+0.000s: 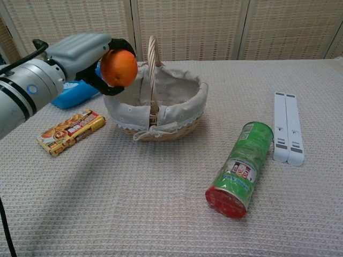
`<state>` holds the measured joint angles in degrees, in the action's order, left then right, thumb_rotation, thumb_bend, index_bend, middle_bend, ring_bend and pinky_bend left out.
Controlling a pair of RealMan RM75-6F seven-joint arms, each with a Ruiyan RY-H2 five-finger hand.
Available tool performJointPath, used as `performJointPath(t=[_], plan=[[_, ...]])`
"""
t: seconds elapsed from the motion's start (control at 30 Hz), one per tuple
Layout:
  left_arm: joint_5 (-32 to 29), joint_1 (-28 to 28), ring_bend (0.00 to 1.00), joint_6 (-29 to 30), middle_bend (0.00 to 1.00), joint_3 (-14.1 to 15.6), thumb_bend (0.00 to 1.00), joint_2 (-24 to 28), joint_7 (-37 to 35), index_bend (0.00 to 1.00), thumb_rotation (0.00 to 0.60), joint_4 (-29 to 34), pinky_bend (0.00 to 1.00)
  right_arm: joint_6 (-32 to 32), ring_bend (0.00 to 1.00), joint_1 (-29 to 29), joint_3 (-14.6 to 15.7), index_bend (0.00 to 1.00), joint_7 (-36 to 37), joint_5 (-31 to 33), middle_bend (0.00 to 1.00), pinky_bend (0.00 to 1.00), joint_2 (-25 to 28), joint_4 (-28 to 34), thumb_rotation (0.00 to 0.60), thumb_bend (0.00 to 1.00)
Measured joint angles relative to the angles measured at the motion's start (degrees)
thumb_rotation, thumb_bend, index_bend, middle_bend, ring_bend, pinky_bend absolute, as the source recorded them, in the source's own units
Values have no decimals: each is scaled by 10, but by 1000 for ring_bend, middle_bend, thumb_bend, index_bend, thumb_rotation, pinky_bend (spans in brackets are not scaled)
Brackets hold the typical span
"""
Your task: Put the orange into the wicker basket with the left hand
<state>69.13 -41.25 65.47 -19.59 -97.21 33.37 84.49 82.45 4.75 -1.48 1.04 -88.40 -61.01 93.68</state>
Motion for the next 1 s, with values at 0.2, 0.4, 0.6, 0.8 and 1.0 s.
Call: performJointPath(t=[0.2,0.4,0.6,0.8,1.0], plan=[[-13,-25,318,4,299,-5,368,-28,20,327,600,-14,697,0,14,0,-1,154,7,3,112,462,3,1,600,297],[-25,-34,152,-3,9,5,369,-30,31,3,600,-24,496,0,14,0,-2,154,9,5,112,462,4,2,600,298],[-58,-36,97,-20,0,11,359,-11,45,0,600,-5,356,-1,14,1,-1,155,6,4,112,462,3,2,600,298],[-88,-36,18,-34,0,18,358,21,53,0,600,31,282,0,14,1,-3,155,4,6,112,462,1,1,600,298],[-121,-38,0,-43,0,24,349,62,70,0,600,82,221,1,14,1,-3,155,1,6,112,462,-1,0,600,298]])
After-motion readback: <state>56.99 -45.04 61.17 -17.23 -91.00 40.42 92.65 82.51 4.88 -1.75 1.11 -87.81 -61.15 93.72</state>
